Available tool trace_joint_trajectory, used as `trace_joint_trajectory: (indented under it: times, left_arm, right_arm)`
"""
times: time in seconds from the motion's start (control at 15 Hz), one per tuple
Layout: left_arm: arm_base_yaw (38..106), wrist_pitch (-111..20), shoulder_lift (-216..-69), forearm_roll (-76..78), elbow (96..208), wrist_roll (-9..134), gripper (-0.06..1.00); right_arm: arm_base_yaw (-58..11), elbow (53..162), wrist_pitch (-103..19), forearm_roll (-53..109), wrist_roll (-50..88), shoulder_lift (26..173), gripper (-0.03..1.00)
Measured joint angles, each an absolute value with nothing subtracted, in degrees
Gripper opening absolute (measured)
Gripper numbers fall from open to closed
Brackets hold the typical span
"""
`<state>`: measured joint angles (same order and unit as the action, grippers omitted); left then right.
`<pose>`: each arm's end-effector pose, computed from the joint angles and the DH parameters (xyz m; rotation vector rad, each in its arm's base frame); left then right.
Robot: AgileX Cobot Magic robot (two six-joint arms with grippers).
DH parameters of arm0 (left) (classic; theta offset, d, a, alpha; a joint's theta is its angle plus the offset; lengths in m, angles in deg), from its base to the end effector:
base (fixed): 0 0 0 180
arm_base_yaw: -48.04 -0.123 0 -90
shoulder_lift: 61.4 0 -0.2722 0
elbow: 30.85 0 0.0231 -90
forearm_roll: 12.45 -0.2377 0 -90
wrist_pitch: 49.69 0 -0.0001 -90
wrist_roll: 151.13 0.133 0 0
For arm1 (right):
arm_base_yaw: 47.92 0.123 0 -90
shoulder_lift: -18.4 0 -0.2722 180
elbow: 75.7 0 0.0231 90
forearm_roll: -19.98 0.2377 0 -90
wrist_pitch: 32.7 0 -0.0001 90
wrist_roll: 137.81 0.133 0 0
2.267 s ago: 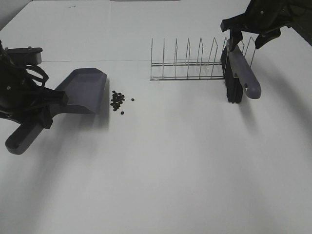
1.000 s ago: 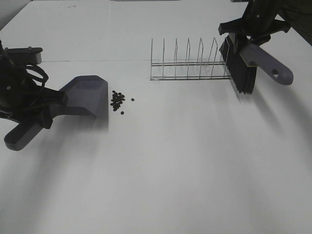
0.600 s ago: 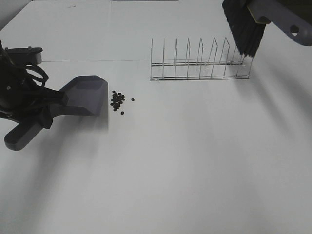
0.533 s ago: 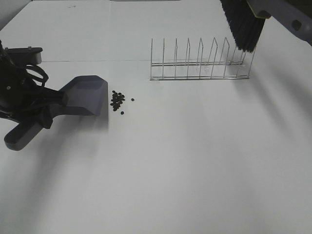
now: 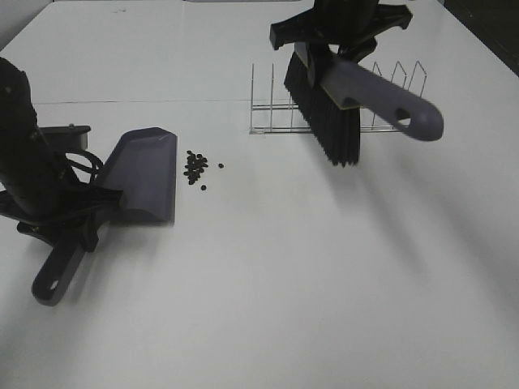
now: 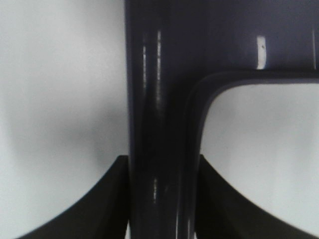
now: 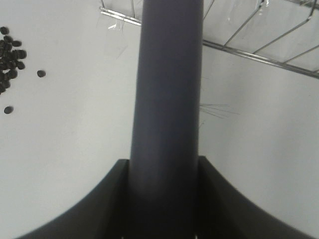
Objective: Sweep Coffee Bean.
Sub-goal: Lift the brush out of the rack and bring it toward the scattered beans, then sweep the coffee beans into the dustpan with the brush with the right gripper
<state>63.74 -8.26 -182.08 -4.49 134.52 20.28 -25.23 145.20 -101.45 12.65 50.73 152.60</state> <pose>0.3149 -0.1012 0.0722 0.0348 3.1016 -0.1625 0.4391 0.1665 0.2020 -0.3840 2.7796 -0.0519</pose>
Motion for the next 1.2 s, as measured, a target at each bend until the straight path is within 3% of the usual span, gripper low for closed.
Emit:
trace_joint_trajectory:
  times: [0.6,1.2]
  left_arm:
    - [63.7,-8.0,-186.3,-2.5,135.3,21.5,0.32]
    - [63.7,-8.0,-186.3,-2.5,135.3,21.5,0.32]
  right_arm:
    - [-16.9,142.1,-91.5,6.1,57.5,164.2,0.28]
    - [-6.4,158.5,-93.0,20.0,54.2,172.9,0.28]
